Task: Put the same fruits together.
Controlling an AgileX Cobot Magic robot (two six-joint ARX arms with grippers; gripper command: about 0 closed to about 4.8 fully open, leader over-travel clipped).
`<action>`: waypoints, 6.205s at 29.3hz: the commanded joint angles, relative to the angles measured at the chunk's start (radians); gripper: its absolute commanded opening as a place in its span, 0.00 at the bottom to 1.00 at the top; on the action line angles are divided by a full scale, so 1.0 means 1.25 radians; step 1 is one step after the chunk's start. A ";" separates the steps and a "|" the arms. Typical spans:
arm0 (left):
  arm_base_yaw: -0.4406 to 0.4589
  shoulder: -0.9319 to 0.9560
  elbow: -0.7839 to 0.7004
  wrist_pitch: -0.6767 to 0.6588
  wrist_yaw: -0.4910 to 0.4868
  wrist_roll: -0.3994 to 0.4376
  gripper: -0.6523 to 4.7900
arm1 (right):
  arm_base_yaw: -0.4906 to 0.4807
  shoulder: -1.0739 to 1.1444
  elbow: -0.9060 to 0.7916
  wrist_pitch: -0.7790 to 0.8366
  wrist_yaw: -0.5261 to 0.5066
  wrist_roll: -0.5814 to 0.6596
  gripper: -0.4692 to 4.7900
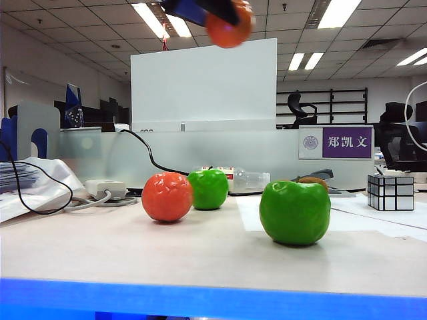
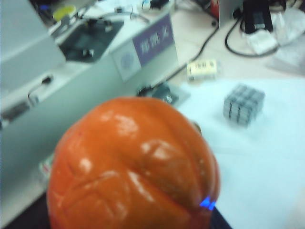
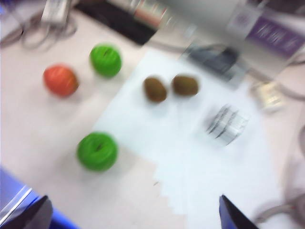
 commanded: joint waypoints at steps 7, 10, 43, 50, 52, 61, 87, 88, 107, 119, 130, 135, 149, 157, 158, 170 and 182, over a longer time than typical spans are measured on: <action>0.055 -0.213 -0.165 -0.025 0.014 -0.011 0.11 | 0.002 -0.002 -0.127 0.217 -0.132 0.025 1.00; 0.055 -0.302 -0.262 0.024 0.018 -0.029 0.11 | 0.002 0.003 -0.138 0.255 -0.140 0.030 1.00; 0.234 -0.350 -1.014 0.720 -0.048 -0.229 0.11 | 0.142 0.000 -0.143 0.323 -0.215 0.124 1.00; 0.234 -0.185 -1.013 0.848 -0.048 -0.245 0.11 | 0.215 -0.017 -0.143 0.306 -0.142 0.135 1.00; 0.234 -0.158 -1.013 0.859 -0.055 -0.244 0.11 | 0.241 -0.020 -0.143 0.306 -0.113 0.141 1.00; 0.234 -0.082 -1.011 0.924 -0.057 -0.250 0.11 | 0.311 -0.013 -0.143 0.309 -0.048 0.160 1.00; 0.234 -0.040 -1.010 0.921 -0.002 -0.268 0.74 | 0.320 -0.014 -0.143 0.324 -0.036 0.164 1.00; 0.234 -0.040 -1.010 0.922 0.007 -0.269 0.82 | 0.320 -0.014 -0.143 0.324 -0.036 0.164 1.00; 0.233 -0.068 -1.010 0.981 0.032 -0.308 1.00 | 0.320 -0.013 -0.143 0.324 -0.034 0.163 1.00; 0.233 -0.301 -1.009 1.057 0.105 -0.307 1.00 | 0.292 0.108 -0.143 0.350 0.051 0.050 1.00; 0.234 -0.692 -1.003 0.787 0.101 -0.300 1.00 | 0.145 0.445 -0.139 0.681 -0.104 0.010 1.00; 0.234 -0.861 -0.965 0.554 0.077 -0.261 1.00 | 0.110 0.586 -0.130 0.812 -0.146 0.021 1.00; 0.234 -1.084 -0.899 0.296 -0.030 -0.142 1.00 | 0.106 0.894 0.176 0.778 -0.182 0.055 1.00; 0.234 -1.088 -0.898 0.285 -0.037 -0.130 1.00 | 0.109 0.941 0.176 0.724 -0.183 0.055 1.00; 0.234 -1.088 -0.898 0.285 -0.037 -0.130 1.00 | 0.109 0.948 0.176 0.723 -0.183 0.055 1.00; 0.234 -1.088 -0.883 0.286 -0.051 -0.096 1.00 | 0.109 0.993 0.176 0.724 -0.164 0.054 1.00; 0.234 -1.088 -0.861 0.284 -0.067 -0.076 1.00 | 0.109 1.020 0.176 0.714 -0.142 0.055 1.00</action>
